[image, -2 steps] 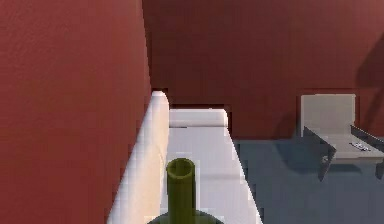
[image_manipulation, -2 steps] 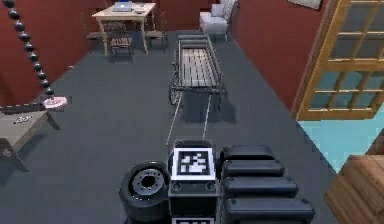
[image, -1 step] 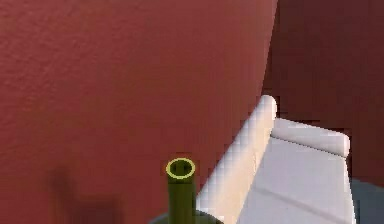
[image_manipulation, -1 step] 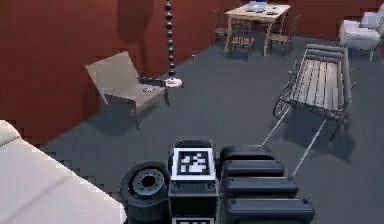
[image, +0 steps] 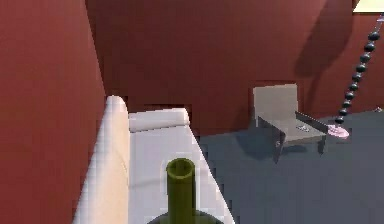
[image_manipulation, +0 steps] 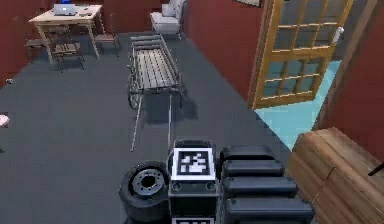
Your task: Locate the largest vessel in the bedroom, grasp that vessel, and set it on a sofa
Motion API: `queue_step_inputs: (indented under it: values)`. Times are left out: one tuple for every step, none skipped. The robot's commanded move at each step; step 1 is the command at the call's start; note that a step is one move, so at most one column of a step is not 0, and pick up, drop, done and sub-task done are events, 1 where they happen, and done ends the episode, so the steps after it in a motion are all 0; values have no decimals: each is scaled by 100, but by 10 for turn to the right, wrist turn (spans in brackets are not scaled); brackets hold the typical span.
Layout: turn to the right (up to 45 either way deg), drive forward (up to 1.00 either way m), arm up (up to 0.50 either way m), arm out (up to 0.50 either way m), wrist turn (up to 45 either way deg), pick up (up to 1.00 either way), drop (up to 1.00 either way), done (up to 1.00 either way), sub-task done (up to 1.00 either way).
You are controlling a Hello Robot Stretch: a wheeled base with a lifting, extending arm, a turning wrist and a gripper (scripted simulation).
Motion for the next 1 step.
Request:
queue_step_inputs:
  values:
    - [300,0,0,0,0,0,0,0,0]
